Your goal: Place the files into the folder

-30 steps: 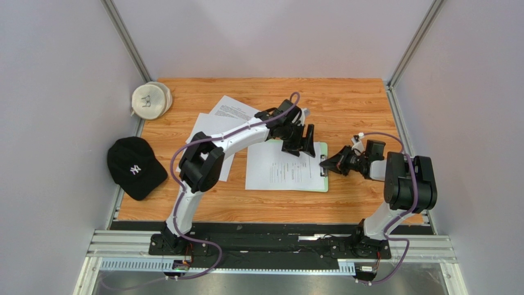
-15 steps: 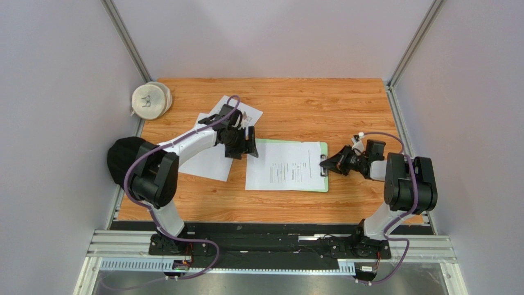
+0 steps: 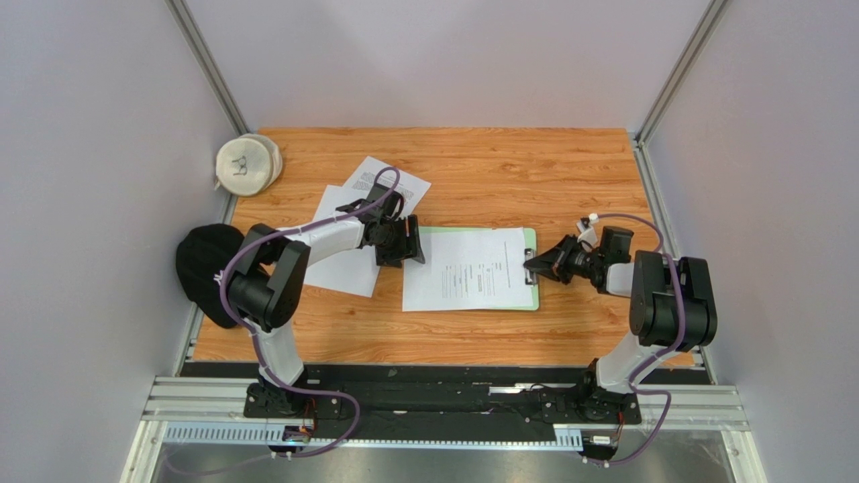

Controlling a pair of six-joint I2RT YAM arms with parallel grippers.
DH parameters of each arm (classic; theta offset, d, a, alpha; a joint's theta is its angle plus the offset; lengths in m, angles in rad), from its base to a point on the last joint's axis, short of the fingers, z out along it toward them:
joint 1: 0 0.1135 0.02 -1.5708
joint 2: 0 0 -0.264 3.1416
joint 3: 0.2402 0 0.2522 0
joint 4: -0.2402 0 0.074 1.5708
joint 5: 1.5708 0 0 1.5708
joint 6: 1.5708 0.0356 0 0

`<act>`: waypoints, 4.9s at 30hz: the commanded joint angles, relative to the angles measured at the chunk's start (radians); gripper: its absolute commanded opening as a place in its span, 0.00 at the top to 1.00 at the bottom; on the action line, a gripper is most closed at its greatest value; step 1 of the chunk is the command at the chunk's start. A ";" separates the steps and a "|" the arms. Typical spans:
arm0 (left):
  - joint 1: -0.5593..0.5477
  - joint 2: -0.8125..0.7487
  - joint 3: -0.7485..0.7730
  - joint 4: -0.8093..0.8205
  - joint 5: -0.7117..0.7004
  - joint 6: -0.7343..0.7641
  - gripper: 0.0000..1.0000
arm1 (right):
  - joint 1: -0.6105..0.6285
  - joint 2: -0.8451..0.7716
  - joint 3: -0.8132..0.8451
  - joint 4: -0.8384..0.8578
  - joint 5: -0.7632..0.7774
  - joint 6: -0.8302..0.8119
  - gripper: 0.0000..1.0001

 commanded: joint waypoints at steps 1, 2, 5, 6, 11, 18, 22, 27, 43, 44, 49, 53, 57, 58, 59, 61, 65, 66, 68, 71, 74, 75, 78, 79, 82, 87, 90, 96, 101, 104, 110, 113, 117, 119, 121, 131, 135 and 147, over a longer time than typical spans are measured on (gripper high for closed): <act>-0.014 0.049 -0.020 0.053 -0.011 -0.030 0.29 | 0.000 -0.016 -0.011 0.121 -0.060 0.063 1.00; -0.014 0.052 -0.022 0.056 -0.011 -0.031 0.29 | 0.000 -0.013 -0.015 0.136 -0.065 0.072 1.00; -0.016 0.068 -0.022 0.061 -0.006 -0.035 0.29 | 0.000 -0.006 -0.028 0.193 -0.080 0.112 1.00; -0.019 0.072 -0.023 0.064 -0.007 -0.035 0.29 | 0.002 0.003 -0.031 0.219 -0.085 0.121 1.00; -0.031 0.091 -0.019 0.081 0.000 -0.044 0.30 | 0.002 0.014 -0.053 0.294 -0.106 0.165 1.00; -0.033 0.088 0.030 0.038 -0.047 -0.015 0.31 | 0.000 -0.006 -0.042 0.212 -0.091 0.112 1.00; -0.048 0.075 0.055 0.020 -0.063 -0.005 0.31 | 0.002 -0.003 -0.039 0.201 -0.080 0.098 1.00; -0.062 0.082 0.125 -0.009 -0.075 0.010 0.31 | 0.010 -0.035 -0.012 0.044 -0.033 -0.011 1.00; -0.114 -0.081 0.176 -0.126 -0.146 0.051 0.26 | 0.011 -0.043 0.039 -0.109 0.048 -0.114 1.00; -0.125 -0.072 0.178 -0.100 -0.053 0.041 0.30 | 0.011 -0.043 0.041 -0.105 0.047 -0.112 1.00; -0.223 0.113 0.277 0.003 0.080 -0.033 0.42 | 0.013 -0.037 0.047 -0.088 0.032 -0.097 1.00; -0.238 0.236 0.311 0.055 0.066 -0.077 0.47 | 0.014 -0.035 0.045 -0.071 0.019 -0.083 1.00; -0.238 0.287 0.326 0.076 0.057 -0.100 0.48 | 0.017 -0.032 0.038 -0.034 -0.002 -0.059 1.00; -0.238 0.296 0.329 0.075 0.057 -0.105 0.48 | 0.019 -0.029 0.035 0.004 -0.017 -0.036 1.00; -0.238 0.310 0.329 0.072 0.052 -0.110 0.48 | 0.019 -0.026 0.030 0.024 -0.024 -0.019 1.00; -0.240 0.316 0.314 0.075 0.043 -0.125 0.48 | 0.019 -0.019 0.022 0.082 -0.050 0.004 1.00; -0.238 0.325 0.297 0.090 0.043 -0.128 0.49 | 0.023 -0.009 0.007 0.167 -0.085 0.075 1.00; -0.238 0.325 0.299 0.080 0.040 -0.121 0.48 | 0.025 -0.006 0.001 0.184 -0.096 0.086 1.00; -0.238 0.318 0.303 0.066 0.017 -0.111 0.48 | 0.025 0.003 0.001 0.189 -0.102 0.086 1.00; -0.238 0.299 0.308 0.040 -0.029 -0.081 0.48 | 0.025 0.006 -0.002 0.175 -0.106 0.074 1.00; -0.237 0.307 0.352 0.011 -0.014 -0.022 0.48 | 0.042 0.030 -0.005 0.182 -0.117 0.066 1.00; -0.237 0.316 0.368 -0.014 -0.004 -0.013 0.48 | 0.049 0.043 -0.015 0.216 -0.126 0.119 1.00; -0.237 0.336 0.383 -0.013 0.020 -0.027 0.48 | 0.054 0.072 -0.045 0.383 -0.154 0.198 1.00; -0.237 0.336 0.366 -0.006 0.020 -0.033 0.48 | 0.053 0.069 -0.045 0.377 -0.149 0.196 1.00; -0.238 0.325 0.339 0.015 0.006 -0.039 0.49 | 0.051 0.043 -0.050 0.371 -0.142 0.205 1.00; -0.238 0.333 0.346 0.007 0.012 -0.054 0.48 | 0.051 0.035 -0.067 0.454 -0.155 0.283 1.00; -0.238 0.336 0.333 0.029 0.032 -0.073 0.48 | 0.051 0.046 -0.073 0.523 -0.162 0.336 1.00; -0.243 0.344 0.345 0.069 0.074 -0.088 0.49 | 0.053 0.063 -0.074 0.546 -0.166 0.345 1.00; -0.269 0.364 0.397 0.058 0.097 -0.088 0.50 | 0.051 0.067 -0.070 0.540 -0.168 0.340 1.00; -0.281 0.379 0.432 0.052 0.103 -0.091 0.50 | 0.051 0.070 -0.070 0.535 -0.171 0.334 1.00; -0.290 0.433 0.483 0.064 0.134 -0.110 0.50 | 0.053 0.070 -0.070 0.525 -0.175 0.321 1.00; -0.292 0.454 0.491 0.092 0.157 -0.122 0.50 | 0.054 0.064 -0.064 0.482 -0.171 0.287 1.00; -0.297 0.433 0.477 0.146 0.207 -0.142 0.49 | 0.054 0.046 -0.042 0.344 -0.145 0.195 1.00; -0.300 0.392 0.477 0.127 0.195 -0.125 0.42 | 0.054 0.031 -0.035 0.299 -0.137 0.153 1.00; -0.298 0.343 0.481 0.094 0.177 -0.113 0.35 | 0.051 0.023 -0.027 0.255 -0.125 0.133 1.00; -0.280 0.161 0.524 -0.186 -0.006 0.031 0.24 | 0.017 -0.014 -0.018 0.152 -0.102 0.058 1.00; -0.191 0.042 0.391 -0.221 -0.049 0.054 0.22 | 0.016 -0.014 -0.016 0.155 -0.106 0.060 1.00; -0.050 -0.028 0.167 -0.191 -0.274 0.064 0.13 | 0.016 -0.016 -0.019 0.166 -0.111 0.066 1.00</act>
